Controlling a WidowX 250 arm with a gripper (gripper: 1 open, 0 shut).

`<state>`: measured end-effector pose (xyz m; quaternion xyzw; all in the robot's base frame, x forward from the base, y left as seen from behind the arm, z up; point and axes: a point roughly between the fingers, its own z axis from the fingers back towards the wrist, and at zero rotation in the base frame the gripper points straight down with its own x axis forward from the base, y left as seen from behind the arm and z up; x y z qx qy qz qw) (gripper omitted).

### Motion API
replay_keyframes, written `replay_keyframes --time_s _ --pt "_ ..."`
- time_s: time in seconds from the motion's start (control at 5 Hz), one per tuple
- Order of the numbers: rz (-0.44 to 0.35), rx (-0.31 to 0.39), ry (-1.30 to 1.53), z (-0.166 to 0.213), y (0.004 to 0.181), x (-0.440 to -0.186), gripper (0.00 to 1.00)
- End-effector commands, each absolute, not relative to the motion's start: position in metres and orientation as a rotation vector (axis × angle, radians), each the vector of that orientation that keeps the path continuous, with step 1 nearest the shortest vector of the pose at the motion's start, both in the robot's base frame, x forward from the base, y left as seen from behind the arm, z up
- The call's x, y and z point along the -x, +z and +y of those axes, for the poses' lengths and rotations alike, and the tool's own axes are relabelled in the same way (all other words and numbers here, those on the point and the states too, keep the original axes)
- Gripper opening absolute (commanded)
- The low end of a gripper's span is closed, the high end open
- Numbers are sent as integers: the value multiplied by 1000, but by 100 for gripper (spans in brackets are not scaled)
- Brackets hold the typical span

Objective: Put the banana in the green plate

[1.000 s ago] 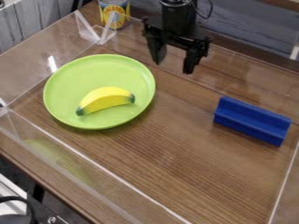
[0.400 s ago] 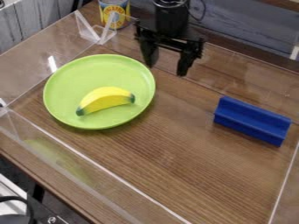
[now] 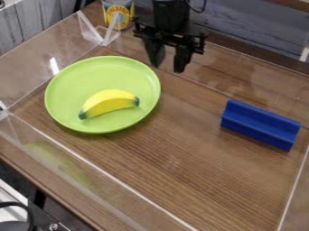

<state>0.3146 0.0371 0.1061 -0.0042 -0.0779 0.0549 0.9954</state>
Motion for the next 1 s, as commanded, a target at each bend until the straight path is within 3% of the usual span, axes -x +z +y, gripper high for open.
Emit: replay_keyframes --time_s 0.0,0.6,0.8 --pt "-202 25 88 37 120 -310 100" --pt "-232 54 -89 50 102 -316 100" --pt "-236 62 -103 44 111 -318 100"
